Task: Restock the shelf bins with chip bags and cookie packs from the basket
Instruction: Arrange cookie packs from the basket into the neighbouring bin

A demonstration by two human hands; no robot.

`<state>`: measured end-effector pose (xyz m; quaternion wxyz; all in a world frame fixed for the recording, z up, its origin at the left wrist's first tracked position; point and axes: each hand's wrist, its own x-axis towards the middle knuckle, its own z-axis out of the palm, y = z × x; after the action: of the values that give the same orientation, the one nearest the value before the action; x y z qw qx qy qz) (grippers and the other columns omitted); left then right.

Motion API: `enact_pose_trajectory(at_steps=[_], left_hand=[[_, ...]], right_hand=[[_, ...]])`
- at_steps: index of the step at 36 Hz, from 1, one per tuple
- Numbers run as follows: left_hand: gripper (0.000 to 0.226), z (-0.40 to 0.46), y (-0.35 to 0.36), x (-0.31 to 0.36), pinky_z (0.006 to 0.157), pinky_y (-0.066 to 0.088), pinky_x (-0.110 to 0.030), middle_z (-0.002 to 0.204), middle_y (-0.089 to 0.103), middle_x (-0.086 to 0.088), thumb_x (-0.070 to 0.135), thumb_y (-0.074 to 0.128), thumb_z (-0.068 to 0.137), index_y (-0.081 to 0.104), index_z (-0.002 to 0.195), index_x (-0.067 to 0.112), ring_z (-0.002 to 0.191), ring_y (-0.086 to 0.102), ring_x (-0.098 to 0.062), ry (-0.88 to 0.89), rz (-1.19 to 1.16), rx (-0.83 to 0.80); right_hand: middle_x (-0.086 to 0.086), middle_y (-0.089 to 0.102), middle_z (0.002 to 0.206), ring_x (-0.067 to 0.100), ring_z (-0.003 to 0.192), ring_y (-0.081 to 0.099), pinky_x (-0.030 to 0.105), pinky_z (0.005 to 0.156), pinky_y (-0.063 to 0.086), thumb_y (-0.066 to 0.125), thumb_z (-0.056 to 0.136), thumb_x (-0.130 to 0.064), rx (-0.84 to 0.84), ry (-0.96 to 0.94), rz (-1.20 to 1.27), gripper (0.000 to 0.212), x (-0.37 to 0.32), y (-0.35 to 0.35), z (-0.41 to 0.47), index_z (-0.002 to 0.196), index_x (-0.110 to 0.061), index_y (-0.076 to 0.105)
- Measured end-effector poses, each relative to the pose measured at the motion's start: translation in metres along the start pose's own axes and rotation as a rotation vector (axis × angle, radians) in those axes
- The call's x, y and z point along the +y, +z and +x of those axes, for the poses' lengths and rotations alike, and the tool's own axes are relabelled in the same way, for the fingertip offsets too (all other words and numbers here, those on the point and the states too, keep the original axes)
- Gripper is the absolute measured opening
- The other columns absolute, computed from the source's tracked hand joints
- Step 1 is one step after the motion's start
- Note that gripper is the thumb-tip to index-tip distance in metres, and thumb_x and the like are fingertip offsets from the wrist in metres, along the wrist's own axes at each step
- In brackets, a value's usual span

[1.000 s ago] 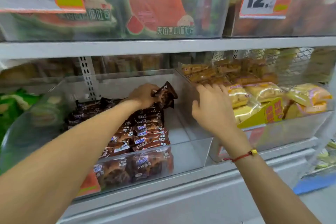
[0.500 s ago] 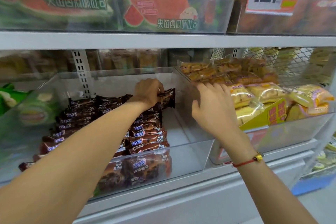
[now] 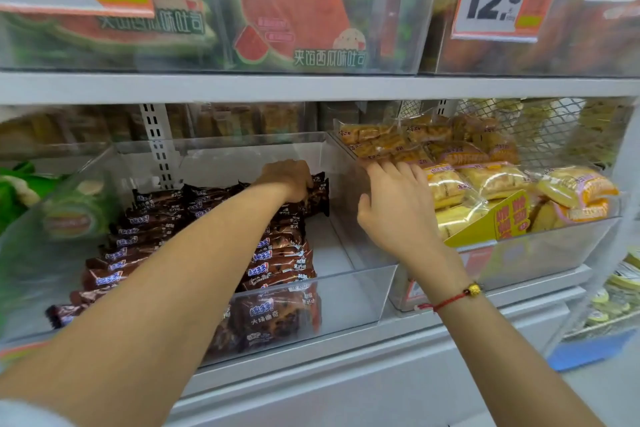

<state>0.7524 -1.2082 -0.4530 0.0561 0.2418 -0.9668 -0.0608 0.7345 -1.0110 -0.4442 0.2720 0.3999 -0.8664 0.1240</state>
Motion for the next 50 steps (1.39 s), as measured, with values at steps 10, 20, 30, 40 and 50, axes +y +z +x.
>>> enact_pose_trajectory(at_steps=[10,20,30,40,50], left_hand=[[0.029,-0.098,-0.025,0.020,0.092,0.050,-0.033,0.127,0.061,0.005,0.023,0.057,0.091,0.062,0.119,0.029,0.112,0.058,-0.020,-0.041,-0.225,0.320],[0.024,-0.231,-0.036,0.042,0.071,0.044,-0.019,0.089,0.061,0.024,0.023,0.059,0.088,0.063,0.105,0.040,0.084,0.057,0.004,-0.030,-0.520,0.399],[0.016,-0.316,0.059,0.028,0.081,0.053,-0.031,0.093,0.067,0.023,0.025,0.061,0.088,0.063,0.092,0.040,0.085,0.062,0.001,-0.208,-0.748,0.102],[0.028,-0.390,0.180,0.003,0.081,0.047,-0.026,0.122,0.064,0.007,0.021,0.055,0.093,0.062,0.118,0.031,0.109,0.061,-0.013,-0.352,-0.426,-0.334],[0.042,-0.439,0.280,-0.022,0.089,0.047,-0.038,0.134,0.051,-0.011,0.014,0.053,0.094,0.049,0.135,0.013,0.106,0.058,-0.028,-0.642,-0.562,-0.457]], right_hand=[[0.006,0.050,0.133,0.027,0.124,0.042,0.036,0.103,0.024,0.049,0.088,-0.022,-0.219,-0.066,-0.049,0.050,0.002,-0.021,0.003,0.137,-0.014,0.040],[0.006,0.055,0.128,0.026,0.123,0.044,0.044,0.103,0.030,0.066,0.080,-0.021,0.048,-0.156,0.206,0.046,-0.007,-0.046,-0.066,0.125,-0.017,0.057],[-0.016,0.063,0.094,0.008,0.096,0.053,0.021,0.075,0.040,0.058,0.091,-0.019,-0.290,-0.109,0.504,0.018,-0.021,-0.027,-0.226,0.101,-0.030,0.069],[0.001,0.068,0.107,0.022,0.099,0.061,0.032,0.078,0.050,0.046,0.093,-0.013,-0.927,-0.179,0.418,0.031,-0.048,0.045,-0.325,0.115,-0.026,0.063],[0.011,0.031,0.152,0.029,0.138,0.032,0.041,0.109,0.036,0.044,0.101,-0.034,-1.271,-0.343,0.426,0.058,-0.098,0.110,-0.372,0.151,-0.012,0.024]])
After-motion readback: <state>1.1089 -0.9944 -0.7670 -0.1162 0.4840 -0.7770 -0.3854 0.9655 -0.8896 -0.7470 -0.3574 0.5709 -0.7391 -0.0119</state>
